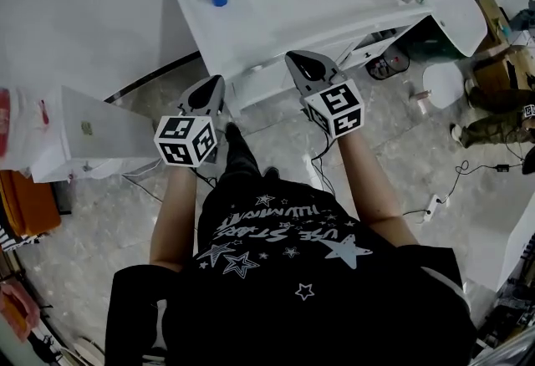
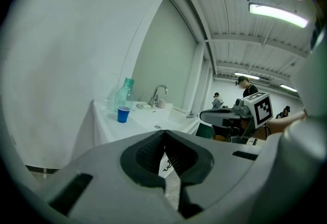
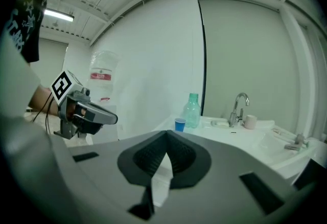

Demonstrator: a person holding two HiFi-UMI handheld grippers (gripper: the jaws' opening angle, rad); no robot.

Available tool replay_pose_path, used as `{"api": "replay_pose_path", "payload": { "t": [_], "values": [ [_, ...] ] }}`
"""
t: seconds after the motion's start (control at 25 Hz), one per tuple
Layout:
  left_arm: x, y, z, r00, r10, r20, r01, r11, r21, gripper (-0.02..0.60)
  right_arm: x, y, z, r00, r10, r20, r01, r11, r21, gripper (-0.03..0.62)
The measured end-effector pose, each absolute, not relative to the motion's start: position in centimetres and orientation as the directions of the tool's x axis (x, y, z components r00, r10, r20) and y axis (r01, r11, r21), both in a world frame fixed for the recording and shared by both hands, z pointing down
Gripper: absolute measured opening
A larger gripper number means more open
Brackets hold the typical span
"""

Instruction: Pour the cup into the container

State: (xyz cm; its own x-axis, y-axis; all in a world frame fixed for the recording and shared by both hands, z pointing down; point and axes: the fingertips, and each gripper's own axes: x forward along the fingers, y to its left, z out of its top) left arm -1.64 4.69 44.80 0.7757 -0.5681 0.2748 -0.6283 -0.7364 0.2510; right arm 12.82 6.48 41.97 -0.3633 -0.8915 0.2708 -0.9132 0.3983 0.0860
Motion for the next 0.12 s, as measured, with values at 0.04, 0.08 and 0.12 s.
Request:
{"api": "replay_pose_path", "payload": {
  "t": [0.04,0.08,0.12],
  "values": [
    [-1.8,5.3,44.7,0.776,-0.569,0.272,-0.628,-0.735,0.256,0.011,12.8,7.1,41.8,-0.363,-0.892,0.269,-0.914,0.396,0.081,0.006],
    [-1.9,5.9,44.6,0.776,-0.57,0.271,-0.629,-0.733,0.26,0.011,12.8,7.7,41.6,-0.362,-0.893,0.267,-0.916,0.394,0.077,0.006],
    [-2.0,6.5,44.5,0.776,-0.57,0.269,-0.629,-0.731,0.264,0.011,12.7,8.3,41.4,-0.36,-0.894,0.266,-0.917,0.391,0.072,0.006]
  ]
}}
